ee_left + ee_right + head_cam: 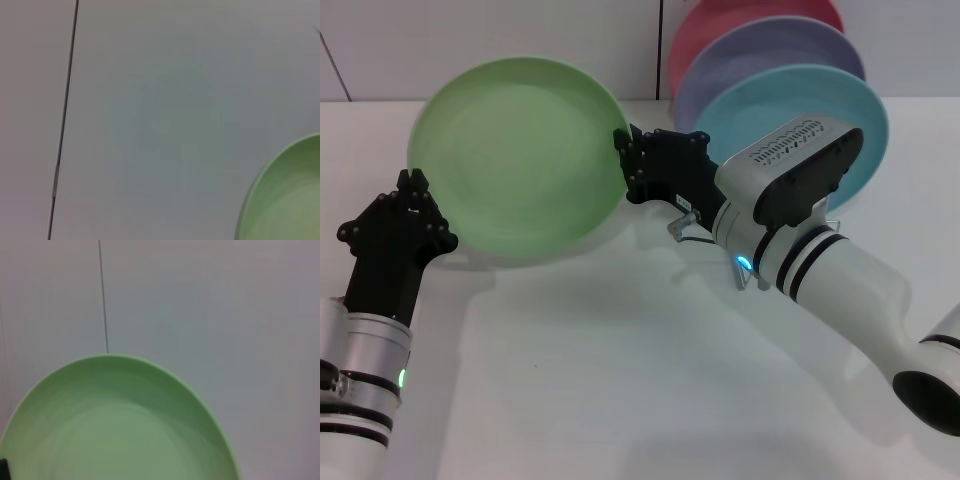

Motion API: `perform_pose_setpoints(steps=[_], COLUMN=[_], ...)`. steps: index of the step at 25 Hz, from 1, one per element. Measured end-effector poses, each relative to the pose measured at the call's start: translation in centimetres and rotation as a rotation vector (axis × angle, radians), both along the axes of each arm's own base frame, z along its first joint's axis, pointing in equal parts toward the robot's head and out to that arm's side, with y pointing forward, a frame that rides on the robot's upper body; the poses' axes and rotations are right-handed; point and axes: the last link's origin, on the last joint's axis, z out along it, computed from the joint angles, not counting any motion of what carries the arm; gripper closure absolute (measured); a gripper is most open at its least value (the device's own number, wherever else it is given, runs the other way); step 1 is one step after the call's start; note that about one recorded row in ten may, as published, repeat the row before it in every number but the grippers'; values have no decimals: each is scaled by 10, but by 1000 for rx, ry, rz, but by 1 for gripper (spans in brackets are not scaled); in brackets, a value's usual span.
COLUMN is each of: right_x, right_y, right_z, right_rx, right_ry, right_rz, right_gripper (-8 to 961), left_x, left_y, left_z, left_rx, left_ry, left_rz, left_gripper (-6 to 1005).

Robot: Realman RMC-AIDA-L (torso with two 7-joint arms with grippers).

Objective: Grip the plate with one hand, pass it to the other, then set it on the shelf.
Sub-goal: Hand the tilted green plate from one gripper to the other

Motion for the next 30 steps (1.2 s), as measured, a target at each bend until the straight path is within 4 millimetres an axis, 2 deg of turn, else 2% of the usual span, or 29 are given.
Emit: perform_pose_setpoints(steps=[30], right_x=[2], right_y=[-2], right_z=[-1], right_rx=[-3], right_ry=[-3], right_rz=[-4], right_gripper=[898], left_x=[1], left_y=[-2], left_z=[-2], left_rx=[-7], left_ry=[-2], left_rz=[-4], left_gripper=[944])
